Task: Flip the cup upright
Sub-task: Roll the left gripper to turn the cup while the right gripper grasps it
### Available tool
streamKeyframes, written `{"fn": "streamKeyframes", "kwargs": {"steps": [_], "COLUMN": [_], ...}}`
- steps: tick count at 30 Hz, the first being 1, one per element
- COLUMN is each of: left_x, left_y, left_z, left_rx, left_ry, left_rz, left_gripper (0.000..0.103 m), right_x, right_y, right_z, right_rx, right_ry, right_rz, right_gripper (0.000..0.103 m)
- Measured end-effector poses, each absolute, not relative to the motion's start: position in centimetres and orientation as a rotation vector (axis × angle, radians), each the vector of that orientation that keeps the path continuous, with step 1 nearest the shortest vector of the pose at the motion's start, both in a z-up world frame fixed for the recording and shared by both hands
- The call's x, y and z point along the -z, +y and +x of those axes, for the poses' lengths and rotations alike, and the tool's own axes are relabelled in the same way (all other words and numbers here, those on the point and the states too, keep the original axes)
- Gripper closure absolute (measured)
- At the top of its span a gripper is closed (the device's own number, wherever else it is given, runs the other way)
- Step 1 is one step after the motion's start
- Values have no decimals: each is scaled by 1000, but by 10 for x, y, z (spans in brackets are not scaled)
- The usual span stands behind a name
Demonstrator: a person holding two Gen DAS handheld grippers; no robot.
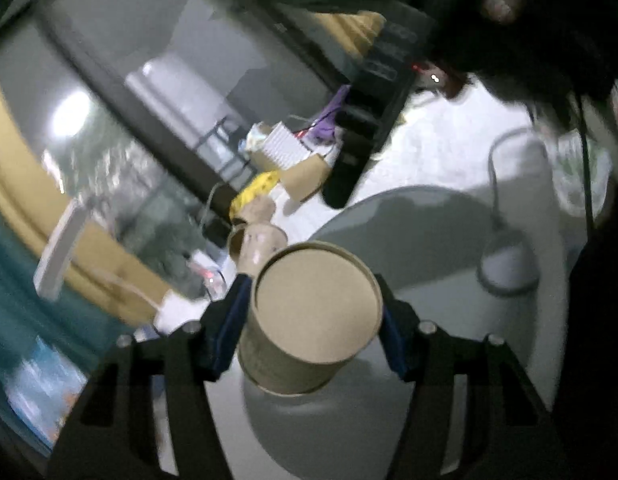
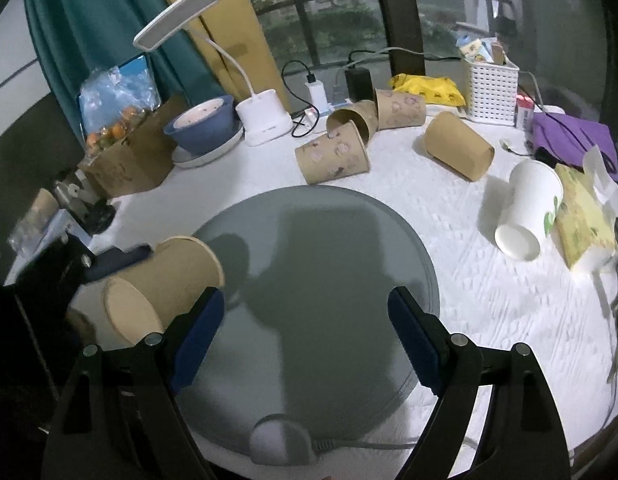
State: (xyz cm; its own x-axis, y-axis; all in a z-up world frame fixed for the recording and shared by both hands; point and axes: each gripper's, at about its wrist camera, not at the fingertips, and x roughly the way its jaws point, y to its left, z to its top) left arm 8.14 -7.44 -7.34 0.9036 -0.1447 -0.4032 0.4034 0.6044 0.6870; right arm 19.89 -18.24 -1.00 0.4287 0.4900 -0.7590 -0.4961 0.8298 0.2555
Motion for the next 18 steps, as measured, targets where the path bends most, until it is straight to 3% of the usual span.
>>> {"fn": "streamKeyframes", "kwargs": {"steps": [10, 14, 18], "left_x": [128, 163, 176], "left_y": [-92, -84, -81], "left_z": [73, 75, 84], "left_rx": [259, 236, 255], "left_ry": [-92, -371, -508], "left_rz": [1460, 1758, 1901], "left_gripper": [43, 43, 43], "right_x": [-14, -21, -18], "right_y": [-172, -164, -159], "right_z": [215, 220, 225], "right_rx": [-685, -743, -746], "right_ry": [1015, 1051, 1082], "right_rz": [34, 86, 125], "right_gripper": [16, 16, 16]}}
